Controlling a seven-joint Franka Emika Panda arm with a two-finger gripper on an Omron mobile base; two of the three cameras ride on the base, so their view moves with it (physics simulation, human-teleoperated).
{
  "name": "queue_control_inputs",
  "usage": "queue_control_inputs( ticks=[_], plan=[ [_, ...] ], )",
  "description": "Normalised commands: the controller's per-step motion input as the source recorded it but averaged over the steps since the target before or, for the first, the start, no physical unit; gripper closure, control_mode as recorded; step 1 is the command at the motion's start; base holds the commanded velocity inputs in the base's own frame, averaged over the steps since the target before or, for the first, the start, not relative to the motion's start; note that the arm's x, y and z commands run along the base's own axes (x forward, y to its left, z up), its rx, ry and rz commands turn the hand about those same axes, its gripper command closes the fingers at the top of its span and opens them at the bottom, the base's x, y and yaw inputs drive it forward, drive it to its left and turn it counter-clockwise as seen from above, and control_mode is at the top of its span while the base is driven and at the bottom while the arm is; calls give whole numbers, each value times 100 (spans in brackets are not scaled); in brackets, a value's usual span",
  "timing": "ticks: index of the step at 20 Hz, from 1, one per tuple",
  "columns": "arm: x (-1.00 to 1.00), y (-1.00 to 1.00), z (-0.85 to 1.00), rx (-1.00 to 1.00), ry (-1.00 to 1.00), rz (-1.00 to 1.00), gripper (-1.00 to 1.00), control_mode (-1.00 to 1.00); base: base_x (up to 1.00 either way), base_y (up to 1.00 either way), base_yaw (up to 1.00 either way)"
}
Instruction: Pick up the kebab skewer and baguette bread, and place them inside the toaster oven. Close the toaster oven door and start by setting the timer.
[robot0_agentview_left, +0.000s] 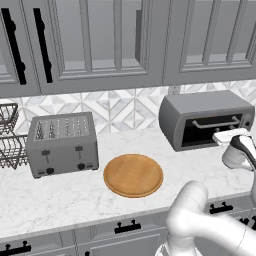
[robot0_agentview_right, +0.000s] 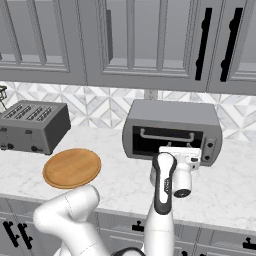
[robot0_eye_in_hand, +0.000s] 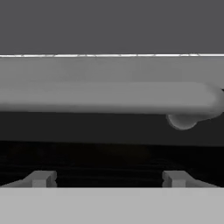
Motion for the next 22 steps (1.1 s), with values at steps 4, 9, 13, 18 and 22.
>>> queue_control_inputs(
  ticks=[4,9,13,18,22],
  plan=[
    [-60,-97,0,0,0,-6,-100,-100,0,0,0],
    [-26,-90,5,0,3,-4,-100,-100,0,0,0],
    [-5,-49,1,0,6,0,-100,-100,0,0,0],
    [0,-9,0,0,9,0,-100,-100,0,0,0],
    [0,0,-3,0,17,0,-100,-100,0,0,0]
  ],
)
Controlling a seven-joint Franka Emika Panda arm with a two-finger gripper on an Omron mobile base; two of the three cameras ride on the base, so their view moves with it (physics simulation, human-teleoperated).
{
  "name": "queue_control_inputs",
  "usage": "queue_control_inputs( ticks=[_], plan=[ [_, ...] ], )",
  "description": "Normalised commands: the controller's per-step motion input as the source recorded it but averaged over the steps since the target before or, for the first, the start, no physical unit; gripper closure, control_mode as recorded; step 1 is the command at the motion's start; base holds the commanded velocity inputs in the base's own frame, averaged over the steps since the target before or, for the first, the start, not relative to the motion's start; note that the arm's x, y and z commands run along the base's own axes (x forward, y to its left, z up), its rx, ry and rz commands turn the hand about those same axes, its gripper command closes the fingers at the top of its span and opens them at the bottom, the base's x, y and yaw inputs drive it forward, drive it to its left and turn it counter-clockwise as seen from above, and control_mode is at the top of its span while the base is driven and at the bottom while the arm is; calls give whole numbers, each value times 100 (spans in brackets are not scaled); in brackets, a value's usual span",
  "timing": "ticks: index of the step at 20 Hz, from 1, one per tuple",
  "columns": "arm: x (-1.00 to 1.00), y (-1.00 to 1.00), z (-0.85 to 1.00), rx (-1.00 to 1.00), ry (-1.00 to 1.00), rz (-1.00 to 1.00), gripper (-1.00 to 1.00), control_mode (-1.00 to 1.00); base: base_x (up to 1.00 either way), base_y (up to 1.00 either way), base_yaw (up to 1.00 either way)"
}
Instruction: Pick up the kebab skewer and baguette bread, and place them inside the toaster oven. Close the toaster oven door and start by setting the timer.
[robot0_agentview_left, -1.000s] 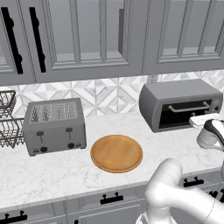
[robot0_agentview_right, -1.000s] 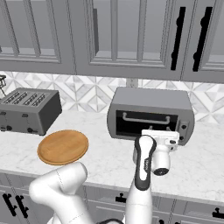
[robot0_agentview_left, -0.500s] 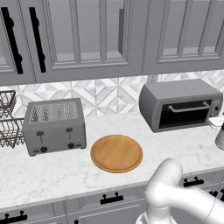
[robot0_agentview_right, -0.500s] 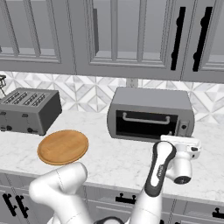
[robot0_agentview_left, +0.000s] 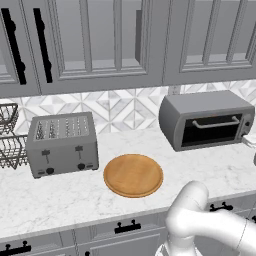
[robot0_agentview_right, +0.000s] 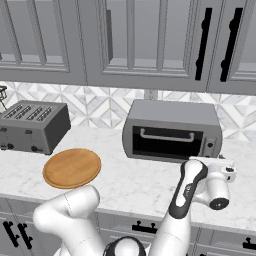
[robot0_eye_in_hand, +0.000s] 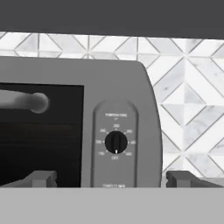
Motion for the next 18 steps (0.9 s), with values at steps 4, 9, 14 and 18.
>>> queue_control_inputs(
  ticks=[4,9,14,18],
  plan=[
    [-6,0,-35,0,12,0,-100,-100,0,0,0],
    [0,0,-45,0,1,0,-100,-100,0,0,0],
    [0,0,-35,0,0,0,-100,-100,0,0,0],
    [4,0,-24,0,0,0,-100,-100,0,0,0]
  ],
)
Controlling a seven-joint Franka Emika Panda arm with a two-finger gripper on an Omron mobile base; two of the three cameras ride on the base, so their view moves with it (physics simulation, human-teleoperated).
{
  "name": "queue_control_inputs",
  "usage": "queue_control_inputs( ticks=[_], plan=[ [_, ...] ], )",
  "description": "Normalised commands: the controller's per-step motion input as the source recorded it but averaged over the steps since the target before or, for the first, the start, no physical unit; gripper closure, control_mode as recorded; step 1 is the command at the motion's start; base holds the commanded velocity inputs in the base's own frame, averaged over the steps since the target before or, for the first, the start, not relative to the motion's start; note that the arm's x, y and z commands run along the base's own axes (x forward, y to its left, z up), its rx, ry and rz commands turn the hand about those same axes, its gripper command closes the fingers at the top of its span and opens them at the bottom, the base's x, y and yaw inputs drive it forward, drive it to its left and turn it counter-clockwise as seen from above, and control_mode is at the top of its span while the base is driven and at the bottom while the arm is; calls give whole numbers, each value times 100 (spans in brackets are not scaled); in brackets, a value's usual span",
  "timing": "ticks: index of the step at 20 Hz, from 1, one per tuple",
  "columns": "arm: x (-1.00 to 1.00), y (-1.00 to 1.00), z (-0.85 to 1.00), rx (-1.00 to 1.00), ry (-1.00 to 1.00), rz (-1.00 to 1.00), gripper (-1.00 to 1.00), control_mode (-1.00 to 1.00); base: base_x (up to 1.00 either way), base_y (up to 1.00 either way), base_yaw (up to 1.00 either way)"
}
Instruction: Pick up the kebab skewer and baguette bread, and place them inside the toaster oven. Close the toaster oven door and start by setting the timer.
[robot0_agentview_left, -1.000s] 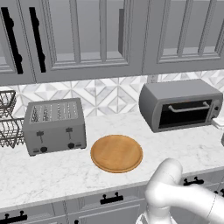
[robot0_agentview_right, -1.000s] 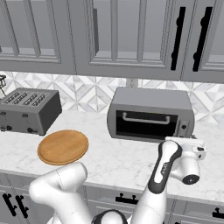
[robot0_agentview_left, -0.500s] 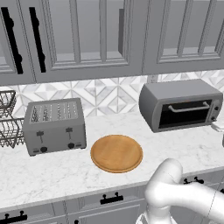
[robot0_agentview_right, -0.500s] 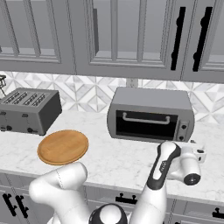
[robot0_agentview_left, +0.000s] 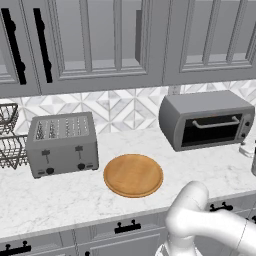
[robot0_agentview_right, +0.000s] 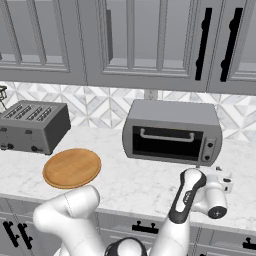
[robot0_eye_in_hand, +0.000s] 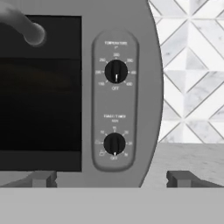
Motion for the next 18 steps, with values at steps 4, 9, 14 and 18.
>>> queue_control_inputs(
  ticks=[4,9,14,18],
  plan=[
    [25,0,-2,0,0,0,-100,-100,0,0,0],
    [22,0,0,0,0,0,-100,-100,0,0,0],
    [11,0,5,0,0,0,-100,-100,0,0,0],
    [5,-3,4,1,0,0,-100,-100,0,0,0]
  ],
)
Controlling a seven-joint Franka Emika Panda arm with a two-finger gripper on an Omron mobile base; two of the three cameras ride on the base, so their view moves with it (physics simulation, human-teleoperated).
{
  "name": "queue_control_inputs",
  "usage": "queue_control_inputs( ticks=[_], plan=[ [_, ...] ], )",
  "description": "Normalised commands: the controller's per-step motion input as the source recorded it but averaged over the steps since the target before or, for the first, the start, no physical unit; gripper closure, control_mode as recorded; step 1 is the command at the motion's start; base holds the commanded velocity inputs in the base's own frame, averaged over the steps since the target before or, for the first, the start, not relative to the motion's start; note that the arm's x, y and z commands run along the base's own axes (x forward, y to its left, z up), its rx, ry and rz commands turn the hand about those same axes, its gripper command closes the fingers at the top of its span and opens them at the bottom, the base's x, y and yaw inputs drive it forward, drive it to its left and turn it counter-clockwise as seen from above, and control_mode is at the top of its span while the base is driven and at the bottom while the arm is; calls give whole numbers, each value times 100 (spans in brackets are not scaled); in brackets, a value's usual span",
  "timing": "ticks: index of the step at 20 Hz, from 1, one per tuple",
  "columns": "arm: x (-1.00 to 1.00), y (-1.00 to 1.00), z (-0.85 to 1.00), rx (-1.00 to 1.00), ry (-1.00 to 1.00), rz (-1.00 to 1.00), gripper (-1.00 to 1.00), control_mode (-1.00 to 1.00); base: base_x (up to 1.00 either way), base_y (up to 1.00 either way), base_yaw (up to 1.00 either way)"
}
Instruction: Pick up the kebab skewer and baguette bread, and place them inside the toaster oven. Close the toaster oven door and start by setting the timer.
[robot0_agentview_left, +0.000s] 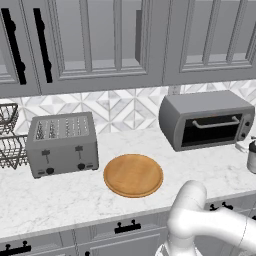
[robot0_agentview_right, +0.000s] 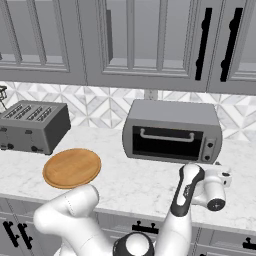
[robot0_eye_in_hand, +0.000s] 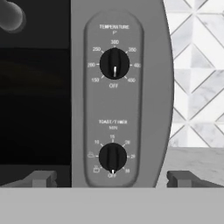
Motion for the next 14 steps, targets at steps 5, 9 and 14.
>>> queue_control_inputs(
  ticks=[5,9,14],
  plan=[
    [15,0,8,0,0,0,-100,-100,0,0,0],
    [12,0,2,0,0,0,-100,-100,0,0,0],
    [9,0,0,0,0,0,-100,-100,0,0,0]
  ],
)
